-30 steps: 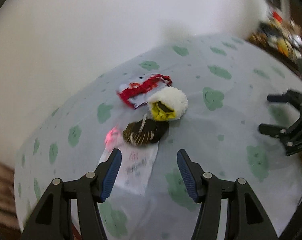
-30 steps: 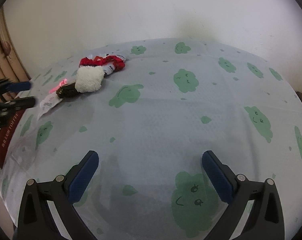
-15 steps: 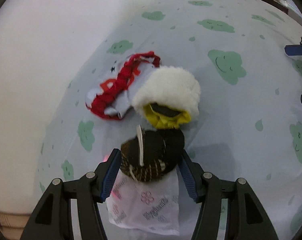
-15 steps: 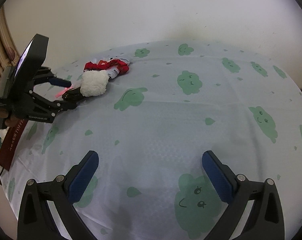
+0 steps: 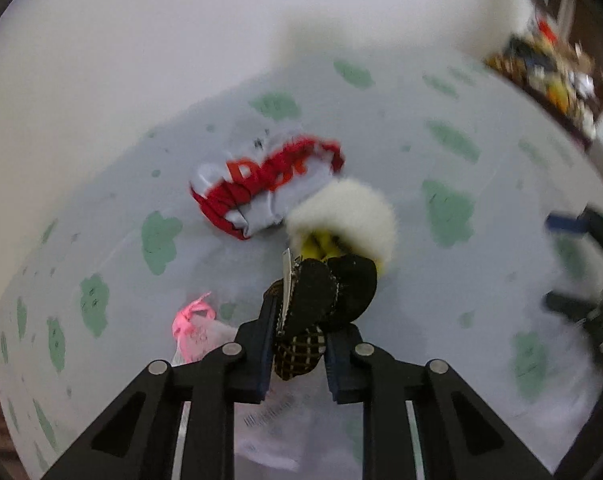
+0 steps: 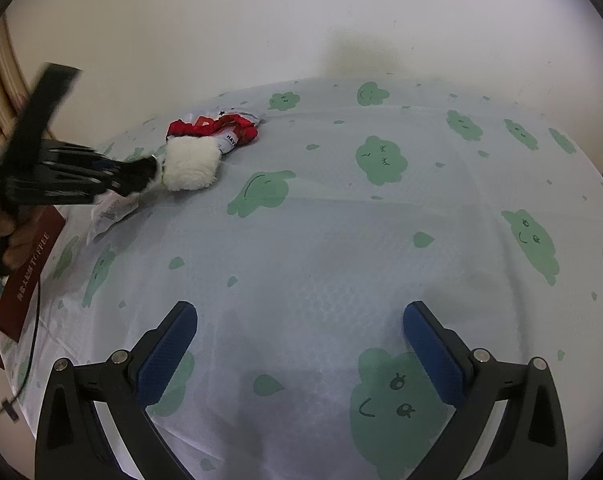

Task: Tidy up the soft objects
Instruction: 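Grasp the yellow-and-white plush toy with the right tool while the left tool holds the knit item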

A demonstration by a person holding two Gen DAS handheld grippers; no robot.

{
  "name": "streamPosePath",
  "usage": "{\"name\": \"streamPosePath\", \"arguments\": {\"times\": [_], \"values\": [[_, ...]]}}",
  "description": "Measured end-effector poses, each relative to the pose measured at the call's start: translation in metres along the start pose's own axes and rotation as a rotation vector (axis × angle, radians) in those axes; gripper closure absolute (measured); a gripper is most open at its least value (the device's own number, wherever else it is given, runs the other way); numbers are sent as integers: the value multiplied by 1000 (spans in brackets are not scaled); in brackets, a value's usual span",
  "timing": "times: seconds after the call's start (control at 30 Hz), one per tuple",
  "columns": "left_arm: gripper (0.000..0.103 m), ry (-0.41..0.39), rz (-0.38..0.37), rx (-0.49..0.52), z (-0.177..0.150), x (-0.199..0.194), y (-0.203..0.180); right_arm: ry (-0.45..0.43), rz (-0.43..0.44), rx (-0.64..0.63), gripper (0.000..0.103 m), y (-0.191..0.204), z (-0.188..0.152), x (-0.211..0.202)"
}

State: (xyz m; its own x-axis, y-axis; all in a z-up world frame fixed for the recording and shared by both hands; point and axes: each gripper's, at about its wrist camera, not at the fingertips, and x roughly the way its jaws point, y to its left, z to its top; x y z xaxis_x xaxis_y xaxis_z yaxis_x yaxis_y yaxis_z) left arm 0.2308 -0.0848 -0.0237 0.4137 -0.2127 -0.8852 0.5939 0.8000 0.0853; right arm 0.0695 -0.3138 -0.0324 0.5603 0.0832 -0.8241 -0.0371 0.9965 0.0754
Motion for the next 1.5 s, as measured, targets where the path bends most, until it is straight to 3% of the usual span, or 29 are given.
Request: {"name": "streamPosePath", "arguments": {"times": [0.2,0.33,0.47,0.6,0.67,0.83,1.2,1.27,1.3,1.33,1.37,1.5], "values": [[81,-140,-44,-243,-44,-75,-25,11,-6,-6,0,1,1,3],[80,-153,-74,-361,-84,-93,-37,10,-14,-14,0,1,1,3],[80,-166,-26,-425,-127,-112,-49,3,-26,-22,0,4,0,2],[79,-189,-58,-534,-161,-127,-46,-20,-99,-39,0,11,1,-2],[79,-200,-64,-585,-173,-131,-42,-27,-40,-48,0,21,8,-2],[79,-204,-40,-614,-191,-135,-41,-29,66,-70,0,59,41,17],[77,-233,-30,-535,-191,-135,-55,11,48,-65,2,95,98,87],[77,-226,-37,-535,-191,-133,-54,22,69,-45,10,92,104,95],[77,-225,-41,-539,-191,-132,-53,27,77,-45,24,93,106,98],[77,-224,-48,-542,-191,-132,-53,37,77,-53,46,93,108,102],[77,-223,-50,-545,-192,-132,-52,65,84,-61,55,94,108,109],[77,-225,-59,-568,-194,-134,-48,45,102,-107,56,100,100,99]]}}
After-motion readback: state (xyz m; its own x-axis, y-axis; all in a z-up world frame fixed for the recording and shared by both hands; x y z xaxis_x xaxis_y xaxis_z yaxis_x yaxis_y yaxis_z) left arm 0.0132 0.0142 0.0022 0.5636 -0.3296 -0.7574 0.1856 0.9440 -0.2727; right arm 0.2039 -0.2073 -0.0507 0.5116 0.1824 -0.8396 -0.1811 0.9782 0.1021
